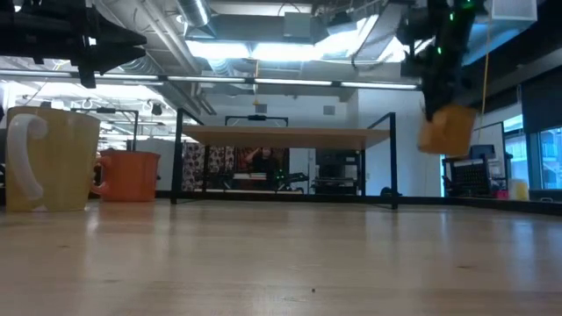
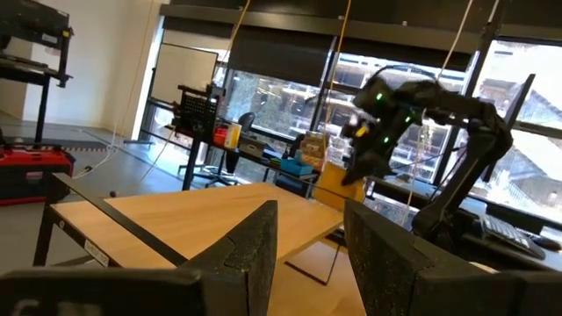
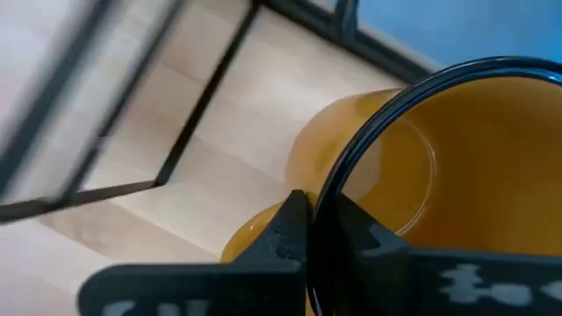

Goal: Place coffee mugs
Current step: Put the dark yellow mug on the shelf

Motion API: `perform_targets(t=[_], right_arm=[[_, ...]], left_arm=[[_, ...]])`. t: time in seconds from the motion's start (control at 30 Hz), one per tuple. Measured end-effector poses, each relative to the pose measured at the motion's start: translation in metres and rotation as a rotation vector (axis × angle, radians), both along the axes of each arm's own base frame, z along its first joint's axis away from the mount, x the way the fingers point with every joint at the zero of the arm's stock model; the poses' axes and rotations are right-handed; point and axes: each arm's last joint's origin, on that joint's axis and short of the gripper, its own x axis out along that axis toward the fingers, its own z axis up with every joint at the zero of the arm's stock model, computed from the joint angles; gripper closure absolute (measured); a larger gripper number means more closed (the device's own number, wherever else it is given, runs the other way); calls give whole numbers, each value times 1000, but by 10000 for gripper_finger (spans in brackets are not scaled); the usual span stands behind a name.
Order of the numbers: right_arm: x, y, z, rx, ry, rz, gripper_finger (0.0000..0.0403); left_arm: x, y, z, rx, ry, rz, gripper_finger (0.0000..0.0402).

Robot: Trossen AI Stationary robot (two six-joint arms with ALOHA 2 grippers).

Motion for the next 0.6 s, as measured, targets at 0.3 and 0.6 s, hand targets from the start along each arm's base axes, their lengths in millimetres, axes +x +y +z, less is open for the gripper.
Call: perform_targets(t=[0.3,0.6], right_arm=[[19,14,67,-198,-135,132,400],[58,20,100,-302,-219,299,399]], left_arm=[[0,0,0,-32,-20,-1,274],[0,0,0,-34,-21,-2,274]])
